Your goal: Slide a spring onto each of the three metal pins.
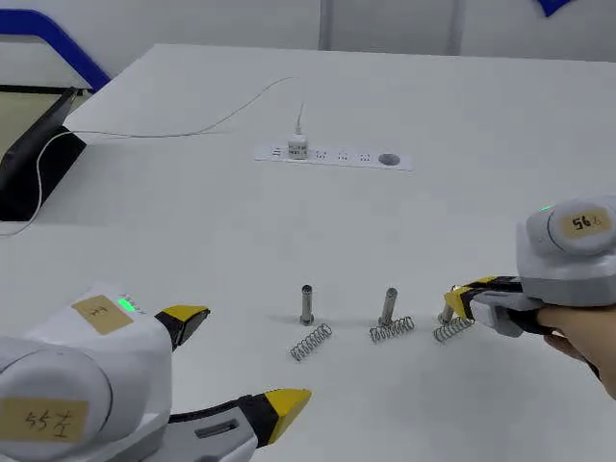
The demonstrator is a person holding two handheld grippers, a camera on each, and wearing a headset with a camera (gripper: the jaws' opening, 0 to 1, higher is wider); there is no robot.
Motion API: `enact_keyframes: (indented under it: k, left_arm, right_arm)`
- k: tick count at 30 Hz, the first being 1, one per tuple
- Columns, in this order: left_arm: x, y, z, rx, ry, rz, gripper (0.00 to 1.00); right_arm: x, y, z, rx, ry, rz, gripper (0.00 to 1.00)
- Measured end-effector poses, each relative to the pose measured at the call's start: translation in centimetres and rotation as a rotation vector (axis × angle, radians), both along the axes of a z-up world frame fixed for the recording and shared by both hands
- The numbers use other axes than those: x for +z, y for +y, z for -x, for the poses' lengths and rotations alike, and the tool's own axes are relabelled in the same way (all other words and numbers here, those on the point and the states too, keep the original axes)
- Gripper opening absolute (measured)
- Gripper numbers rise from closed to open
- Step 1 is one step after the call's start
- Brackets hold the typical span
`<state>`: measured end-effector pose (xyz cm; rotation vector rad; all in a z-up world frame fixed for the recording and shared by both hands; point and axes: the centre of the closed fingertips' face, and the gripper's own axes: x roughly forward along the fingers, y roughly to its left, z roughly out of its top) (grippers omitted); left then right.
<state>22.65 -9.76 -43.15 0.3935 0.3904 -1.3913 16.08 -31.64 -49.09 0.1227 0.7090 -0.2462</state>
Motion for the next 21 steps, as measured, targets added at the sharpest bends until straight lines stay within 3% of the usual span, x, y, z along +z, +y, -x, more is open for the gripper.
enact_keyframes:
  k: [11,14,21]
  left_arm:
    - [-0.9,-0.9,-0.1,-0.038,-0.012,-0.031,0.65]
    - [-1.2,-1.4,-0.1,-0.052,-0.013,-0.036,0.63]
    - [-2.3,-2.2,-0.1,-0.08,-0.014,-0.063,0.61]
  right_arm:
    - [1.7,0.6,0.4,0.03,-0.055,0.016,0.24]
    - [2.5,0.9,0.5,0.038,-0.088,0.032,0.26]
    - [3.9,1.9,0.5,0.053,-0.166,0.009,0.34]
